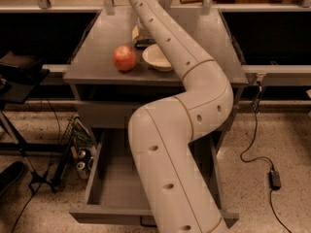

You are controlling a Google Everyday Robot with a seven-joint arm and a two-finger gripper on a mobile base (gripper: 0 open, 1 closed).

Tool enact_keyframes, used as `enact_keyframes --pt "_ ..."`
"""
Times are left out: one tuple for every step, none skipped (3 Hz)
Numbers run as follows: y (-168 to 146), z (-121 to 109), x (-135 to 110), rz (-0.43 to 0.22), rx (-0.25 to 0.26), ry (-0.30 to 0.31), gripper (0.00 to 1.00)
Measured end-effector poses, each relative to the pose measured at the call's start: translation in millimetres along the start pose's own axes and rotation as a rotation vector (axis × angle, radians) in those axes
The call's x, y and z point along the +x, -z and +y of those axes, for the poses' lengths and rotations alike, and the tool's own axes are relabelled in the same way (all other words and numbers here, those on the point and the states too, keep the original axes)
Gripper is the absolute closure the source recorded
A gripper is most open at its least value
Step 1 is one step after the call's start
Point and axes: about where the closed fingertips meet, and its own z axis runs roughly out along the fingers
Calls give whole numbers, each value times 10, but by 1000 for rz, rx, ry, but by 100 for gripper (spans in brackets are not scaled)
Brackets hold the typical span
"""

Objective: Place rxbar blueberry into middle drawer

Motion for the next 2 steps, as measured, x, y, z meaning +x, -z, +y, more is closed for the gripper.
enact_keyframes --pt "69 2 -24 0 0 0 72" --pt "104 2 -32 0 0 0 95"
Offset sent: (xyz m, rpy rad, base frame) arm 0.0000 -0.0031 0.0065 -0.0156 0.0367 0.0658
